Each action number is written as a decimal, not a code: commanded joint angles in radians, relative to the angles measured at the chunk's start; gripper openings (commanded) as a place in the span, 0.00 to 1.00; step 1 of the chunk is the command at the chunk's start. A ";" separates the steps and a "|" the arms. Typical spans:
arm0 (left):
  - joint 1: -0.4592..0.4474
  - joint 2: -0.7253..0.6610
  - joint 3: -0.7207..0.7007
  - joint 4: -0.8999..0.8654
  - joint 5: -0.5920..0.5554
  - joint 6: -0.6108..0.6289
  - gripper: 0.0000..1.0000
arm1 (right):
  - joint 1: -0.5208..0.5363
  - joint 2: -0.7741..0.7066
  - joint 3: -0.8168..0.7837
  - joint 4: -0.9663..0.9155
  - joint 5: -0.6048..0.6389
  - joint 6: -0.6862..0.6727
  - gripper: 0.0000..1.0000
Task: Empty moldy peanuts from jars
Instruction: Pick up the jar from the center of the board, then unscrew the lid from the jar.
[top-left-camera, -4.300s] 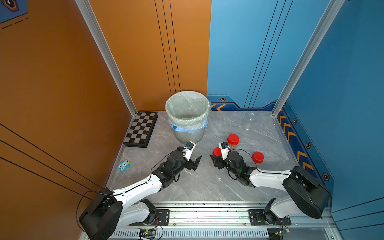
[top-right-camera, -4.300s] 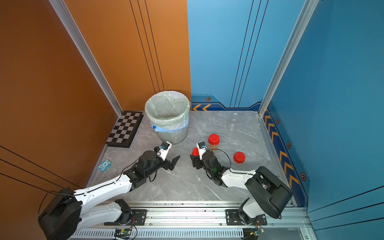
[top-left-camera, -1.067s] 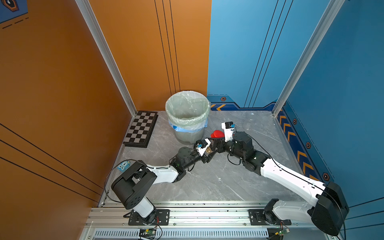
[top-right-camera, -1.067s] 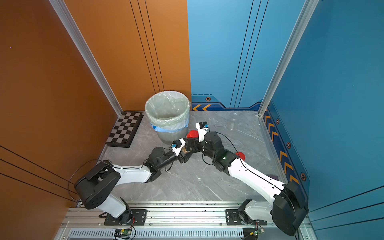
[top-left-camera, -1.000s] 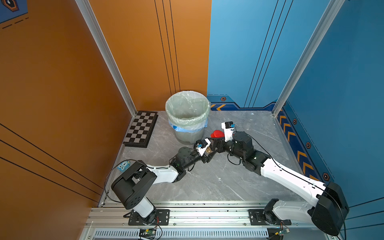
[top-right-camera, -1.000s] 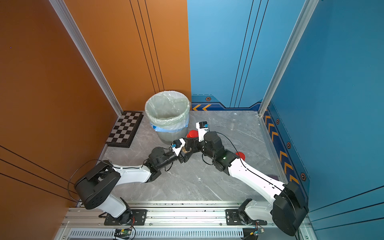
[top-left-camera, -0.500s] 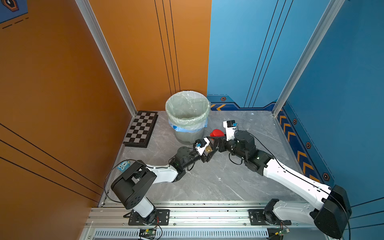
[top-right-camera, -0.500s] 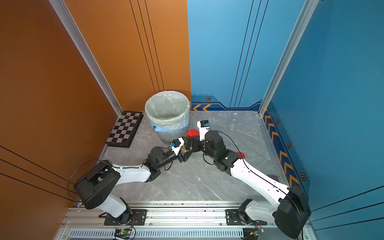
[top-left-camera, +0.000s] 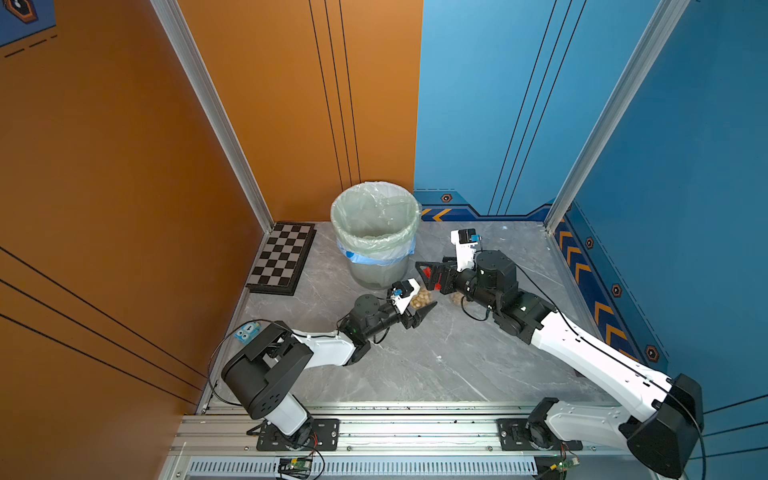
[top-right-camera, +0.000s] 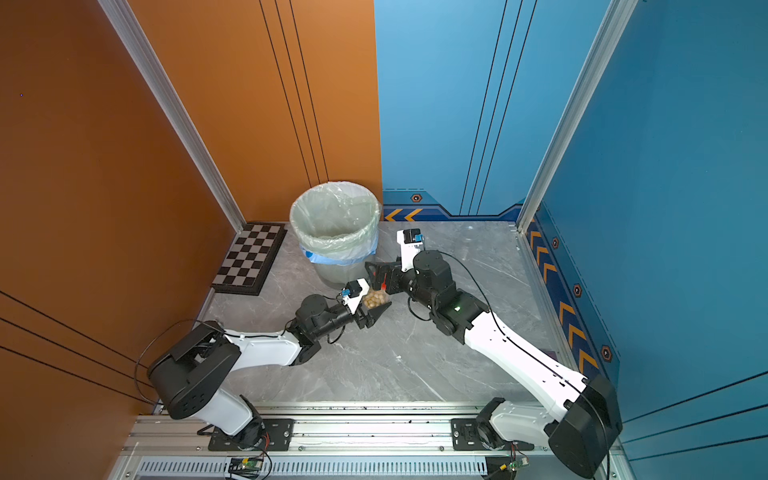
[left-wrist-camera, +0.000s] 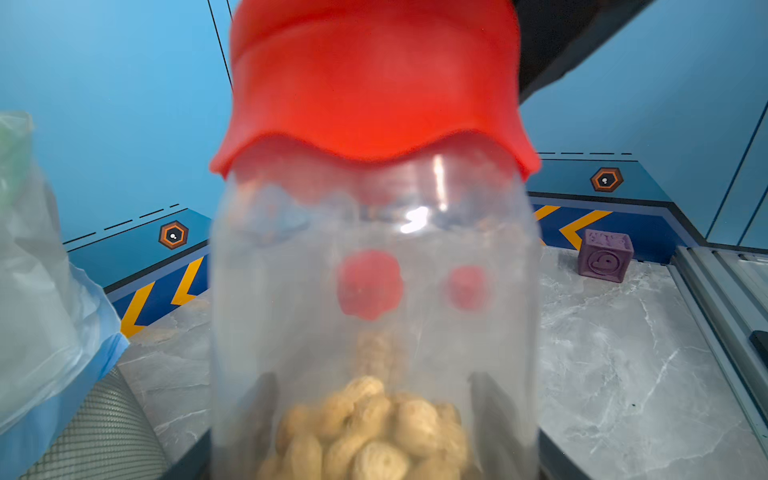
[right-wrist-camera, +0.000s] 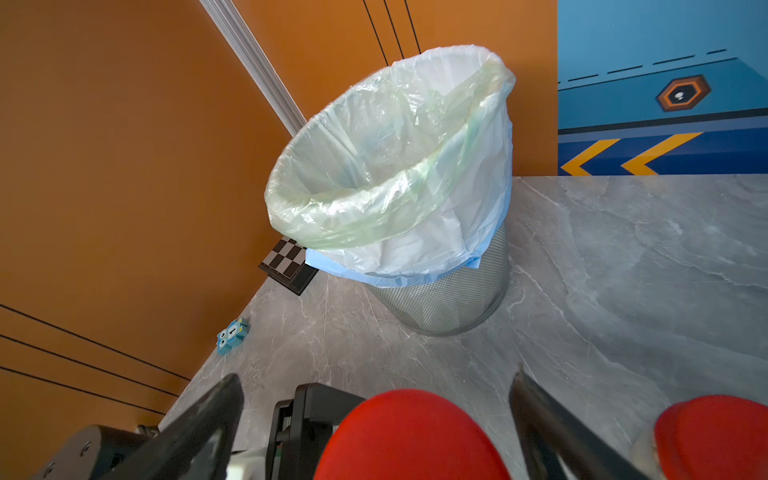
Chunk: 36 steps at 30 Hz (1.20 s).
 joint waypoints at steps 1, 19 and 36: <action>0.003 -0.031 -0.020 0.008 0.023 -0.004 0.54 | -0.032 -0.009 0.070 -0.083 0.017 -0.031 1.00; 0.017 -0.132 -0.065 -0.087 -0.058 0.092 0.54 | -0.286 0.036 0.375 -0.742 -0.421 0.373 0.95; 0.011 -0.125 -0.064 -0.116 -0.066 0.147 0.55 | -0.185 0.242 0.576 -0.974 -0.485 0.365 0.84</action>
